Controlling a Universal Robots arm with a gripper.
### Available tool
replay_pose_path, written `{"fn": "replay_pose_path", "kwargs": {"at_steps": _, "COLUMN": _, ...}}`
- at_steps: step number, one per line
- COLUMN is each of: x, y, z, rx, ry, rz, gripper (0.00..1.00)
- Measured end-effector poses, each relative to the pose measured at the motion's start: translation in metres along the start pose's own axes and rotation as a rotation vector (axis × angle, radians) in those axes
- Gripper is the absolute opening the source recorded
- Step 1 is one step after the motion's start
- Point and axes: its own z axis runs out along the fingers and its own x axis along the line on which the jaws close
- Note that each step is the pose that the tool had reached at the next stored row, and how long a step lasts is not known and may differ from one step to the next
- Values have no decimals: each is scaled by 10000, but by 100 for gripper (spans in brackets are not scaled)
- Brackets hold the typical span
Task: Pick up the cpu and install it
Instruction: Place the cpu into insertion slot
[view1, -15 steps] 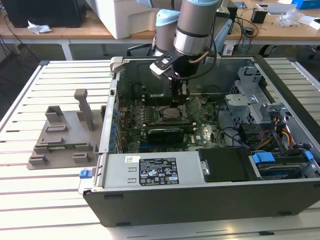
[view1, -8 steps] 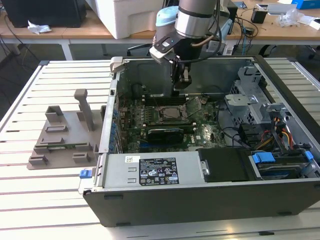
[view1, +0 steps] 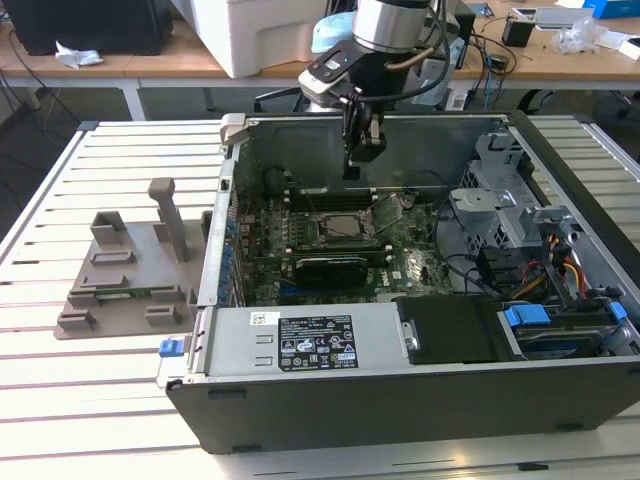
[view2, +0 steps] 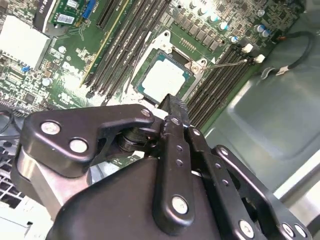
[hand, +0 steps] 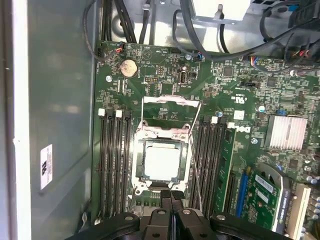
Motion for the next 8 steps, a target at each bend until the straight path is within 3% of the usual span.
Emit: {"fn": "replay_pose_path", "kwargs": {"at_steps": 8, "x": -16, "y": -61, "z": -418, "rx": 1, "ry": -9, "rz": 1, "gripper": 11}}
